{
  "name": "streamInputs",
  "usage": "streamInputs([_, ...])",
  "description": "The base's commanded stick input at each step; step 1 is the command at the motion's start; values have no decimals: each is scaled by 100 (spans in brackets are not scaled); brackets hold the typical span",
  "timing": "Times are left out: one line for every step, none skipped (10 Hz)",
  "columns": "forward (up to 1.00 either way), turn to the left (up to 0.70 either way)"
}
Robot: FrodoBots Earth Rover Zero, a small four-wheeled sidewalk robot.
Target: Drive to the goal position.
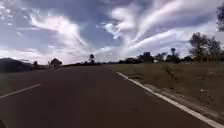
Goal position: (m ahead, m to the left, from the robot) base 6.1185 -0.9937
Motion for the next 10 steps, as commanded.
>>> streamInputs([100, 0])
streamInputs([100, 0])
streamInputs([100, 0])
streamInputs([100, 0])
streamInputs([100, 0])
streamInputs([100, 0])
streamInputs([100, 0])
streamInputs([100, 0])
streamInputs([100, 0])
streamInputs([100, 0])
